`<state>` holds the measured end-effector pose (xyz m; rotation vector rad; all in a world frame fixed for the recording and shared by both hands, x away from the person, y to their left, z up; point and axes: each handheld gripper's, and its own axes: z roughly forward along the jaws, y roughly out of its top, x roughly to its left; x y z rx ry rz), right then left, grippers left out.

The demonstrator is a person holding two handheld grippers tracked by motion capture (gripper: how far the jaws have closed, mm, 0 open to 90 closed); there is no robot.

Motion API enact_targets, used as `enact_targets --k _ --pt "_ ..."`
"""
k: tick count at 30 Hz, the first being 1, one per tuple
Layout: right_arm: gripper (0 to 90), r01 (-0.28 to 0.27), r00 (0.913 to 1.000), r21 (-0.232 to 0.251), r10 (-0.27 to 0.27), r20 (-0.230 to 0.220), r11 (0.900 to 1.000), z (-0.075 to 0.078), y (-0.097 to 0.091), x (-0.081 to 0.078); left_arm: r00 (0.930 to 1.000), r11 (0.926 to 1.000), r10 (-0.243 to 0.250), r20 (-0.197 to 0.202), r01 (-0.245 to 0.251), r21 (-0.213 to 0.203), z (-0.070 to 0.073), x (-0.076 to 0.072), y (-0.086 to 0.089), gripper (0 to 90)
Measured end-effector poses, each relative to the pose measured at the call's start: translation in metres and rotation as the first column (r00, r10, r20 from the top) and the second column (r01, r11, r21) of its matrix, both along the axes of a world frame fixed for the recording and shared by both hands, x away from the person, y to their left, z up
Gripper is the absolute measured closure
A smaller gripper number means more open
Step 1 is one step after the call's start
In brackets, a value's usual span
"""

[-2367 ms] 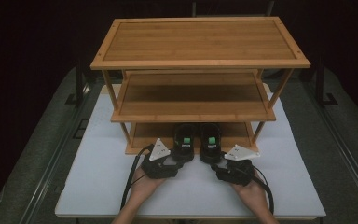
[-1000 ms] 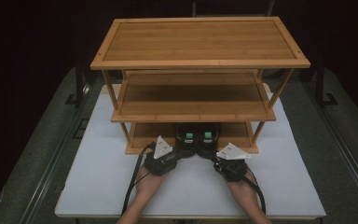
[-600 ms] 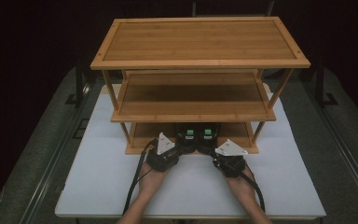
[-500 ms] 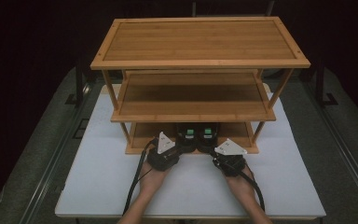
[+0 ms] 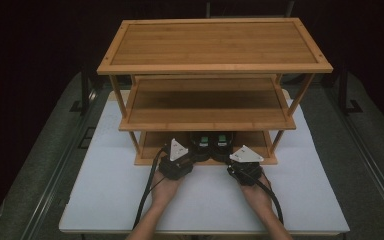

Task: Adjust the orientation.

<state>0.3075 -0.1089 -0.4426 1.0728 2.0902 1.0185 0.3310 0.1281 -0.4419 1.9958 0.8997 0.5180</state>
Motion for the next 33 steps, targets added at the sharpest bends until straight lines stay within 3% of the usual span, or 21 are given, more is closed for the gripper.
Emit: enact_targets --k 3,7,20,28,33 --pt "70.9 0.001 1.0 0.015 -0.001 -0.009 0.9999 0.0 -0.002 0.001 0.9998 0.9998 0.005 -0.019 -0.005 -0.018 0.0 0.001 0.003 63.7" --pt "70.3 -0.008 0.9995 0.031 0.009 -0.029 0.9995 0.001 -0.006 0.0 0.9999 0.9995 -0.005 -0.014 0.004 -0.03 0.004 -0.001 0.005 62.2" --pt "65.0 -0.043 0.9964 0.069 0.048 -0.071 0.9967 0.005 -0.019 -0.004 0.9988 0.9987 -0.048 -0.006 0.047 -0.02 0.011 -0.012 0.007 56.6" --pt "59.9 -0.05 0.9922 0.112 0.062 -0.108 0.9924 0.005 -0.035 -0.007 0.9975 0.9977 -0.067 -0.022 0.067 -0.003 0.012 -0.018 0.01 50.2" --pt "56.8 -0.053 0.9898 0.12 0.068 -0.125 0.9914 0.003 -0.04 -0.008 0.9976 0.9977 -0.066 -0.023 0.065 -0.017 0.015 -0.021 0.016 48.1"
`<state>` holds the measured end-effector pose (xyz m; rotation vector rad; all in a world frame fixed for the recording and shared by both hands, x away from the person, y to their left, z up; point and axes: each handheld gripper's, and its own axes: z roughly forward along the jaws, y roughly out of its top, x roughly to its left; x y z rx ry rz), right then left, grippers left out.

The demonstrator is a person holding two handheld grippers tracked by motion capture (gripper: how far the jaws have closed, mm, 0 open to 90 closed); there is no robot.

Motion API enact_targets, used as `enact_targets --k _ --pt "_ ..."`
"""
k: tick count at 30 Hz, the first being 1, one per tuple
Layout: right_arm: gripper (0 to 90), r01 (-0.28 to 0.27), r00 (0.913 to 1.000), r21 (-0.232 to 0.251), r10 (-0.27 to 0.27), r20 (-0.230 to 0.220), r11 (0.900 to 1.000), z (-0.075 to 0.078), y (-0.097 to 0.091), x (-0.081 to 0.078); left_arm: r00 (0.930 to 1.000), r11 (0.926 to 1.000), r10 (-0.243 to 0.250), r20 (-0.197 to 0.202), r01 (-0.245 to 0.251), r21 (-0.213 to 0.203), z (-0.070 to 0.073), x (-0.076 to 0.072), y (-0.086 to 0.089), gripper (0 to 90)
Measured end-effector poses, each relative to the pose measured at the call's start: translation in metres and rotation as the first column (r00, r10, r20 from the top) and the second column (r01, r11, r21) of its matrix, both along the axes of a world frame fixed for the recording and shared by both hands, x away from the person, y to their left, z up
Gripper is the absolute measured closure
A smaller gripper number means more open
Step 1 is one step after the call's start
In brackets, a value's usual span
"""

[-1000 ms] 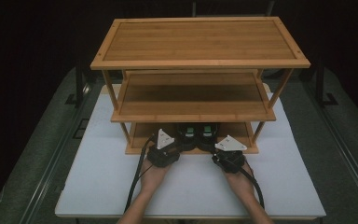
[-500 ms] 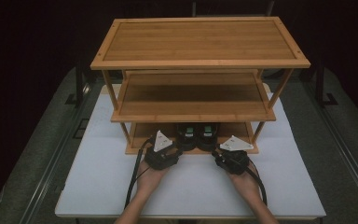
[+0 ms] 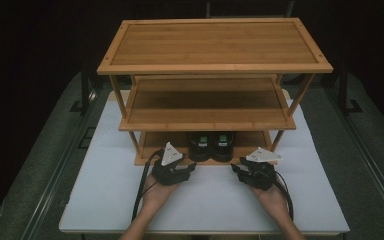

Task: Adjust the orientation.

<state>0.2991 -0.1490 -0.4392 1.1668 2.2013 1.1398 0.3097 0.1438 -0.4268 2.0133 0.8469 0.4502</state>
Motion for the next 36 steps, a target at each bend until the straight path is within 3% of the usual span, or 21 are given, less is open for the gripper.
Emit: enact_targets --k 15,36 --pt "50.6 -0.055 0.9982 0.012 0.056 -0.023 0.9984 0.004 -0.004 -0.011 0.9993 0.9993 -0.038 0.0 0.038 0.0 0.008 -0.018 0.013 44.5" --pt "47.2 -0.02 0.999 0.035 0.021 -0.039 0.9992 -0.002 -0.042 -0.026 0.9995 0.9995 -0.033 -0.003 0.033 -0.004 0.009 -0.029 0.036 41.6"
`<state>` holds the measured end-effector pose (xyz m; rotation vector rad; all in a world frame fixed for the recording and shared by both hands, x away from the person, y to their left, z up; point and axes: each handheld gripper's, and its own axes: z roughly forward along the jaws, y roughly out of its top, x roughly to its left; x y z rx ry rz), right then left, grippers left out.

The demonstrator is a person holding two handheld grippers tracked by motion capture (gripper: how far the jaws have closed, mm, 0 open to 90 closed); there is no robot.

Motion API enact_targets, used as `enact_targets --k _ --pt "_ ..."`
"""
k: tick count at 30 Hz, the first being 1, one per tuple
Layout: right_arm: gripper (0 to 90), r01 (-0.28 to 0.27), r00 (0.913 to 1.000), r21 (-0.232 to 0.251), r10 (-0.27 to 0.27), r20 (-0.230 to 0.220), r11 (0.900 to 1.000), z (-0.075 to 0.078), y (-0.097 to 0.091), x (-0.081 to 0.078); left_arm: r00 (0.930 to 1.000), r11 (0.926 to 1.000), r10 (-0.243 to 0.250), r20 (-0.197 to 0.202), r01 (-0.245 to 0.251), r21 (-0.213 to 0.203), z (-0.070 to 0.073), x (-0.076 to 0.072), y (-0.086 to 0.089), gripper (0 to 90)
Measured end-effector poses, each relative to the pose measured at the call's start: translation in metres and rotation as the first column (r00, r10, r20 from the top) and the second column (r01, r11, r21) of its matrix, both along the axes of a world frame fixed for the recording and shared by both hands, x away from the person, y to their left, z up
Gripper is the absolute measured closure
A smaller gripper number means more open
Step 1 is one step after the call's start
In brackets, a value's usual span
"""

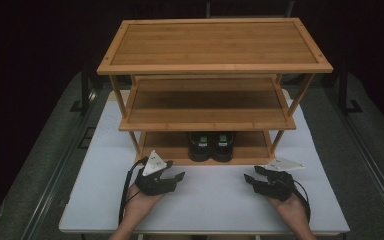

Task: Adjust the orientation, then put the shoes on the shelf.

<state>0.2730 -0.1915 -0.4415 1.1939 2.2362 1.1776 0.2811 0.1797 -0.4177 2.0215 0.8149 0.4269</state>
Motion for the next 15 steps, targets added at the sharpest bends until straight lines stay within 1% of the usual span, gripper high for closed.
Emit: enact_targets --k 5,7,13,15 --pt "47.2 0.013 0.9999 0.014 -0.013 0.003 0.9998 0.001 -0.006 -0.003 1.0 1.0 -0.007 0.006 0.007 -0.006 0.001 -0.003 -0.001 41.3" --pt "47.0 0.012 0.9999 0.014 -0.012 0.005 0.9998 0.002 -0.007 -0.005 0.9999 0.9999 -0.011 0.005 0.011 0.0 0.001 -0.004 -0.001 40.8" --pt "46.6 0.014 0.9999 0.01 -0.014 0.002 0.9998 0.001 -0.012 -0.01 0.9999 0.9999 -0.012 0.003 0.012 -0.002 0.0 -0.003 0.0 40.3" --pt "46.2 0.017 0.9998 0.013 -0.018 0.005 0.9998 0.001 -0.014 -0.012 1.0 0.9999 -0.007 -0.004 0.007 -0.007 -0.001 -0.002 0.001 39.3"
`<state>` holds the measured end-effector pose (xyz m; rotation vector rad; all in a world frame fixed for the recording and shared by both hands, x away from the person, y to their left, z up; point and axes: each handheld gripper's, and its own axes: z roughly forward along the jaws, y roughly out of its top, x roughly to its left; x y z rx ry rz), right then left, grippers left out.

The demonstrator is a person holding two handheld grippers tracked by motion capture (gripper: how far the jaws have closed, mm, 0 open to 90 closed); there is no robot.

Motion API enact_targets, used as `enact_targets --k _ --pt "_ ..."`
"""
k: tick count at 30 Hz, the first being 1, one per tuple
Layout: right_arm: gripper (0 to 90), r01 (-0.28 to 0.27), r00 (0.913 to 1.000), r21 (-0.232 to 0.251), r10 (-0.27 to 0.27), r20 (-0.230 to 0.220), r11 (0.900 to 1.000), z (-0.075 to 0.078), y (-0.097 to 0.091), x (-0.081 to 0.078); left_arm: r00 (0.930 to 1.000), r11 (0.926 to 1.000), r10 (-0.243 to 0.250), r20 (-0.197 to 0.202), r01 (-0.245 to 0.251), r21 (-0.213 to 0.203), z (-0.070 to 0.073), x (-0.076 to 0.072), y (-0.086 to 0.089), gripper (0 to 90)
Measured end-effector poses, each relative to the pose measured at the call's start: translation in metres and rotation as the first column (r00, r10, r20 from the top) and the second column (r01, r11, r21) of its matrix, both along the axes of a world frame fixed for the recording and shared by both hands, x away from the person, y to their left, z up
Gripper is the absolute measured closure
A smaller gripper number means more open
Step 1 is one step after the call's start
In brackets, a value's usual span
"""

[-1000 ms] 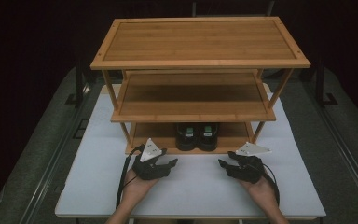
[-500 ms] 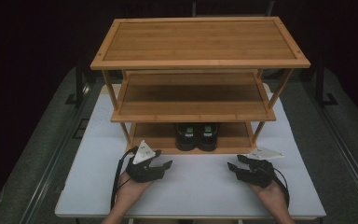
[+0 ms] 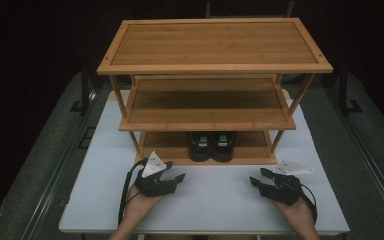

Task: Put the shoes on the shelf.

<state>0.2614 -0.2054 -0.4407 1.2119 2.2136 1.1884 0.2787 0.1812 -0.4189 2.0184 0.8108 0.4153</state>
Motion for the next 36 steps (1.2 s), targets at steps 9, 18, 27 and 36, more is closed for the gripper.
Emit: enact_targets --k 9,18,27,36 --pt "43.5 0.002 1.0 0.005 -0.002 -0.006 1.0 0.0 -0.008 -0.008 0.9998 1.0 0.007 -0.017 -0.007 0.001 -0.007 -0.002 0.011 38.0" --pt "41.5 0.005 0.9999 0.014 -0.005 -0.015 0.9999 -0.003 -0.016 -0.016 0.9993 0.9999 0.014 -0.033 -0.014 -0.003 -0.013 -0.005 0.022 37.2" --pt "39.0 0.008 0.9999 0.028 -0.007 -0.013 0.9996 -0.006 -0.022 -0.022 0.9985 0.9994 0.024 -0.049 -0.025 -0.026 -0.015 -0.011 0.027 35.2" --pt "36.1 0.023 0.9997 0.054 -0.023 -0.001 0.9983 -0.005 -0.032 -0.032 0.9967 0.9999 0.012 -0.08 -0.013 -0.007 -0.019 -0.018 0.034 29.2"
